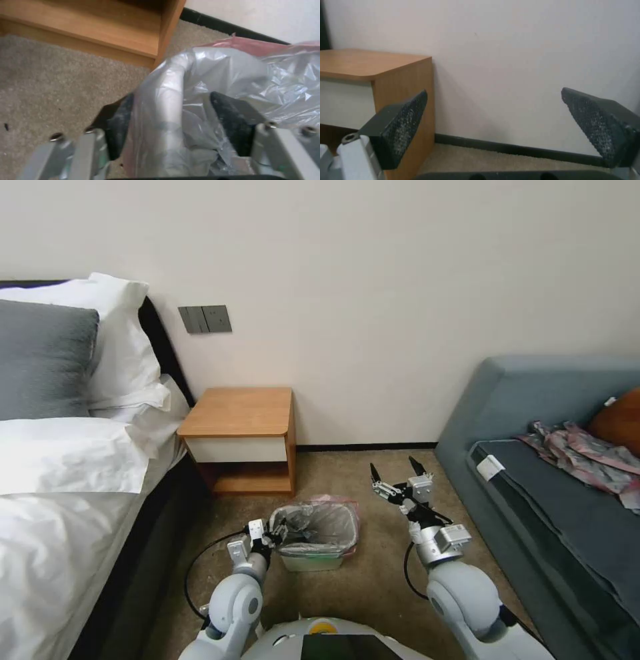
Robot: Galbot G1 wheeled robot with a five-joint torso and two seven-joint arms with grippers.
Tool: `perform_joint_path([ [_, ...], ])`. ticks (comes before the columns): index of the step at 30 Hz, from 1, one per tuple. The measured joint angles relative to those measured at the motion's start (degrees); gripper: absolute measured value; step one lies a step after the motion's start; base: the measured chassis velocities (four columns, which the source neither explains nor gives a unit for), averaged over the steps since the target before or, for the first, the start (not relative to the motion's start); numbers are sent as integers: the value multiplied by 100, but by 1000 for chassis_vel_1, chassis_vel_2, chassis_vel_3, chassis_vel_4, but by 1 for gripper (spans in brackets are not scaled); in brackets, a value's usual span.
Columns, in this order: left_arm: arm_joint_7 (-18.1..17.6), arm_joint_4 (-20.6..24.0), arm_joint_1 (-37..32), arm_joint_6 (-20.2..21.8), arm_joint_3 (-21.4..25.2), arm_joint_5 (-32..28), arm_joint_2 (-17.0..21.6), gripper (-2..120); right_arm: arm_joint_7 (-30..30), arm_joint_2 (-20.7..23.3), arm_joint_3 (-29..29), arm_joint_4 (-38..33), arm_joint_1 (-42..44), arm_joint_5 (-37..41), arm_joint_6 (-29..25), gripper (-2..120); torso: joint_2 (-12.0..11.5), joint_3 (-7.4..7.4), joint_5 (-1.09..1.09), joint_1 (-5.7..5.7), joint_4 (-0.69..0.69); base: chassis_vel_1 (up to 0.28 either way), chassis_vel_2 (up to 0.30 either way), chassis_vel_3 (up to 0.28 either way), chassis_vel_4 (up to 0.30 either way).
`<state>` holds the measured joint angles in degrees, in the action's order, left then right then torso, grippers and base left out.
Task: Pick up the garbage bag from the table and place it over the trash can.
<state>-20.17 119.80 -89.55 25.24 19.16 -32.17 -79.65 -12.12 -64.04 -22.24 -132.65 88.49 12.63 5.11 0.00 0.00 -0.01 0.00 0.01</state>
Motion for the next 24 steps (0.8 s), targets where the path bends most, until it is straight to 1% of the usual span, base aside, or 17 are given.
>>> perform_joint_path([
  [1,41,26,-31,-21,28,78,0,73,-2,-6,-4,-7,19,0,0,100,0,0,0,0,0,0,0,0,0],
  [2,41,26,-31,-21,28,78,0,73,-2,-6,-4,-7,19,0,0,100,0,0,0,0,0,0,0,0,0],
  [5,188,52,-110,-231,104,327,14,86,-4,-41,-13,-4,97,-2,-2,100,0,0,0,0,-1,0,0,0,0],
  [6,188,52,-110,-231,104,327,14,86,-4,-41,-13,-4,97,-2,-2,100,0,0,0,0,-1,0,0,0,0],
  [8,275,110,-164,-340,172,417,24,95,-4,-76,-30,22,173,-13,-13,100,0,0,0,0,-1,0,0,0,0],
  [9,292,136,-179,-355,194,426,27,97,-4,-88,-38,32,197,-19,-19,100,0,0,0,0,0,0,0,0,0],
  [11,321,174,-201,-376,225,438,35,99,-4,-99,-46,44,221,-23,-27,100,0,0,0,0,0,0,0,0,0],
  [14,469,299,-301,-505,339,556,82,100,-8,-119,-55,86,247,-38,-45,100,0,0,0,0,0,0,0,0,0],
  [18,498,348,-360,-624,385,662,101,100,-13,-127,-56,98,251,-40,-55,100,0,0,1,0,-1,0,0,0,0],
  [19,567,386,-422,-831,427,829,101,100,-13,-160,-69,127,288,-72,-127,100,0,1,-6,0,-1,0,0,0,0],
  [20,567,386,-422,-831,427,829,101,100,-13,-160,-69,127,288,-72,-127,100,0,1,-6,0,-1,0,0,0,0],
  [22,704,514,-633,-1405,580,1278,89,100,48,-293,-126,274,516,-212,-375,100,0,1,7,0,-1,0,0,0,0],
  [23,749,542,-731,-1683,643,1520,70,100,97,-394,-171,348,658,-297,-534,100,0,0,0,0,-2,0,0,0,0],
  [24,783,561,-822,-1984,703,1764,60,100,144,-487,-208,400,789,-357,-670,100,0,0,-3,0,0,0,0,0,0],
])
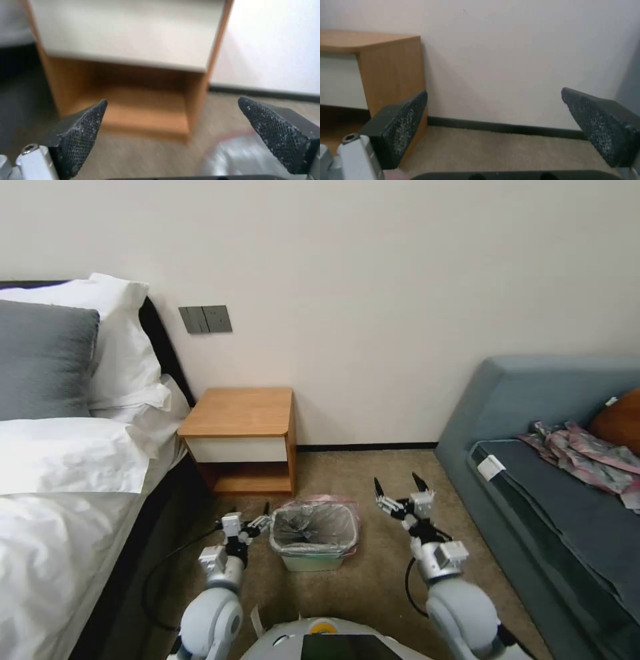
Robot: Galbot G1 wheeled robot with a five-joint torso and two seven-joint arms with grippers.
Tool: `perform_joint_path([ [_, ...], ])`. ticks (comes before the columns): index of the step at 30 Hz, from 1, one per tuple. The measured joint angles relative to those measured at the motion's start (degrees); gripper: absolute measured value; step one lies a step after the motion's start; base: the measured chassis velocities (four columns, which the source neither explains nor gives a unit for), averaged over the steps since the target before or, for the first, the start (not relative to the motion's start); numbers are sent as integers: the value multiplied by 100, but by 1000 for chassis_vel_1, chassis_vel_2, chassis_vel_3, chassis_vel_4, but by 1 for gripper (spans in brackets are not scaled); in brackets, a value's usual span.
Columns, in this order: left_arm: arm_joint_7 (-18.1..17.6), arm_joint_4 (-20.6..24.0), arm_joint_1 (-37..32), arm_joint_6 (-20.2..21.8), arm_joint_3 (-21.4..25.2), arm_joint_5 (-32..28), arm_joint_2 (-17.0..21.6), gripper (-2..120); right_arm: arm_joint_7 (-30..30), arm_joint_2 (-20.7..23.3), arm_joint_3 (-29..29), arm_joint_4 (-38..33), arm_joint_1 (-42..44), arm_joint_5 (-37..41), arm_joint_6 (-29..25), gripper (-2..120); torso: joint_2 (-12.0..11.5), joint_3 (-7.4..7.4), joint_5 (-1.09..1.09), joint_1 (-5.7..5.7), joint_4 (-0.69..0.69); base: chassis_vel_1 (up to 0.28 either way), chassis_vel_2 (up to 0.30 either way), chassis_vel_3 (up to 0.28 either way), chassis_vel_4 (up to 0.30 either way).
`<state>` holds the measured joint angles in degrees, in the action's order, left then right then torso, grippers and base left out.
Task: Pick up the garbage bag from the table and place it over the trash can.
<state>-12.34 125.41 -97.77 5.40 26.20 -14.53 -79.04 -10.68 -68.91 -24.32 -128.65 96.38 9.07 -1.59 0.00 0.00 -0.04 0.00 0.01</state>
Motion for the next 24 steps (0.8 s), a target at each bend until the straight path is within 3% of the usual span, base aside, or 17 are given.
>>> perform_joint_path([
  [2,20,9,-75,-225,25,167,-4,100,49,-73,-32,41,100,-42,-106,100,0,0,5,0,1,0,0,0,0],
  [4,68,48,-284,-837,68,585,-29,100,201,-309,-149,194,363,-245,-467,100,0,0,2,0,0,0,0,0,0],
  [10,181,371,-727,-1478,152,866,-145,100,319,-690,-368,324,721,-513,-971,100,0,0,4,0,-2,0,0,0,0],
  [18,565,716,-1135,-1706,224,969,-306,100,263,-835,-556,257,1096,-541,-1331,100,0,0,3,0,0,0,0,0,0],
  [24,639,997,-1466,-1495,242,971,-421,100,137,-869,-543,249,1180,-560,-1513,100,0,-1,4,0,0,0,0,0,0],
])
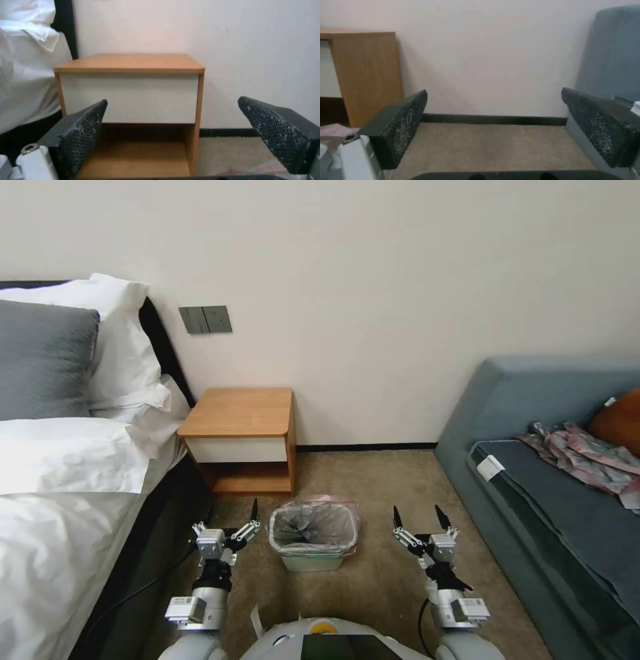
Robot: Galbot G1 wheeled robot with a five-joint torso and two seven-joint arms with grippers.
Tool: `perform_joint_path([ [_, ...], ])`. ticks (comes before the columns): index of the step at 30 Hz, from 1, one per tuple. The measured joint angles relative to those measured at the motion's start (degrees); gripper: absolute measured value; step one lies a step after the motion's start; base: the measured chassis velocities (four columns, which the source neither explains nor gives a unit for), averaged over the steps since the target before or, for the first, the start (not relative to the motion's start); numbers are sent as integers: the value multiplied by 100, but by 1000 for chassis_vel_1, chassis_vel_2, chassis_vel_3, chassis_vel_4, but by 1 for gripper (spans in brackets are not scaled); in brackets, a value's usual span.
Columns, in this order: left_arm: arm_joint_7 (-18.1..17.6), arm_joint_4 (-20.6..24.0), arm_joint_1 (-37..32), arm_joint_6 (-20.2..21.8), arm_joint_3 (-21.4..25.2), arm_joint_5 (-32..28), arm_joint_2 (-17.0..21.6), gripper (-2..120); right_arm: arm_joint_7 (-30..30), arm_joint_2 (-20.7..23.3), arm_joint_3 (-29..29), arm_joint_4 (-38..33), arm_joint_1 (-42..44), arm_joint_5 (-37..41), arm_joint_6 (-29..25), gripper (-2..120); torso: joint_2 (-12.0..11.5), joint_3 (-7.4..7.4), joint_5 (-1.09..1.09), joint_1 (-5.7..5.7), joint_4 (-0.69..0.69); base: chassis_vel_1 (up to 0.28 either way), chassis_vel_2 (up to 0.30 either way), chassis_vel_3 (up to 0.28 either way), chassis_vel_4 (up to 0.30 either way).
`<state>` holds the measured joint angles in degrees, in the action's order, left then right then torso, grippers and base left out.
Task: Pick up the garbage bag from the table and place it over the trash can.
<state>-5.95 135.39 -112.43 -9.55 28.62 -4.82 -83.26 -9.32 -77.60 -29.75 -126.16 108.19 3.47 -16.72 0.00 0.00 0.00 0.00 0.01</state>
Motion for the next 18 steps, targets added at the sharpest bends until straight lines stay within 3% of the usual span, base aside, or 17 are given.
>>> perform_joint_path([
  [18,-19,61,-276,47,171,-89,-45,100,-4,19,-56,-57,-6,20,-32,100,0,0,0,0,-1,0,0,0,0],
])
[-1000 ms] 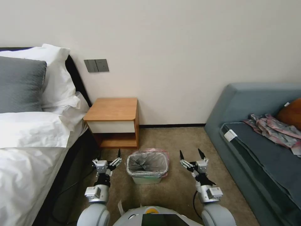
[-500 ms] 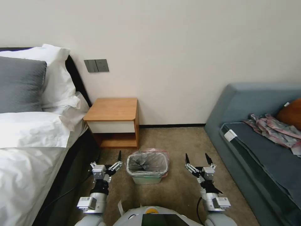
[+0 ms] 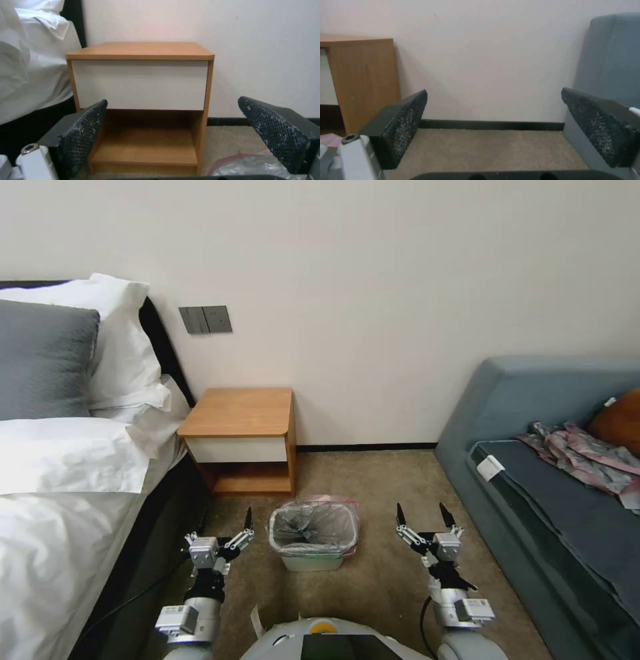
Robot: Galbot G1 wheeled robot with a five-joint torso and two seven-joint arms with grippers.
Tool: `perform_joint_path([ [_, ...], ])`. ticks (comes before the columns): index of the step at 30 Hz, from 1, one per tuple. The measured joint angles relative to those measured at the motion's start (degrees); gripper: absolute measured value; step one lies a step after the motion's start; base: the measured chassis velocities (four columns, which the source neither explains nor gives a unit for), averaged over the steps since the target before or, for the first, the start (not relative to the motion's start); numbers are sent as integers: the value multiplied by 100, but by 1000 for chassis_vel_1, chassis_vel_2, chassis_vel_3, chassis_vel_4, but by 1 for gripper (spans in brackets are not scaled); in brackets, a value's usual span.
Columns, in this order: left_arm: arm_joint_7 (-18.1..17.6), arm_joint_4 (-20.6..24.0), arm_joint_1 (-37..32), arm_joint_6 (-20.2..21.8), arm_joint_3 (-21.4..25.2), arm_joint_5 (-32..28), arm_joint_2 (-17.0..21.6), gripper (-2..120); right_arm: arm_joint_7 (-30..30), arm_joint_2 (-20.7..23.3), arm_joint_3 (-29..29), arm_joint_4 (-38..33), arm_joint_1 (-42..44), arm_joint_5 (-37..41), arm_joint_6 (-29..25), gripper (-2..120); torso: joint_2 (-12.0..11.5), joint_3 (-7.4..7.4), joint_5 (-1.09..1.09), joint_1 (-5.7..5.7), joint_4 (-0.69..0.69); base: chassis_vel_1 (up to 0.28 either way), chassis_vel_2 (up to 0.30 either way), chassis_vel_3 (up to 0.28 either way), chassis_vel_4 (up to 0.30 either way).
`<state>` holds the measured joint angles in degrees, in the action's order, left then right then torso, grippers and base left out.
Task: Pick up the garbage bag from the table and place it over the trash can.
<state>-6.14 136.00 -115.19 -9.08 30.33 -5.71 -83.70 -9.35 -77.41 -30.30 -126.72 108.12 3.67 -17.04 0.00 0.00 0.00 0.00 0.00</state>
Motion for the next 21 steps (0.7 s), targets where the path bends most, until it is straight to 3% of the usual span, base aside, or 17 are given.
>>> perform_joint_path([
  [21,-9,-13,13,11,-8,-9,4,100,6,5,6,-5,-4,9,17,100,0,0,0,0,0,0,0,0,0],
])
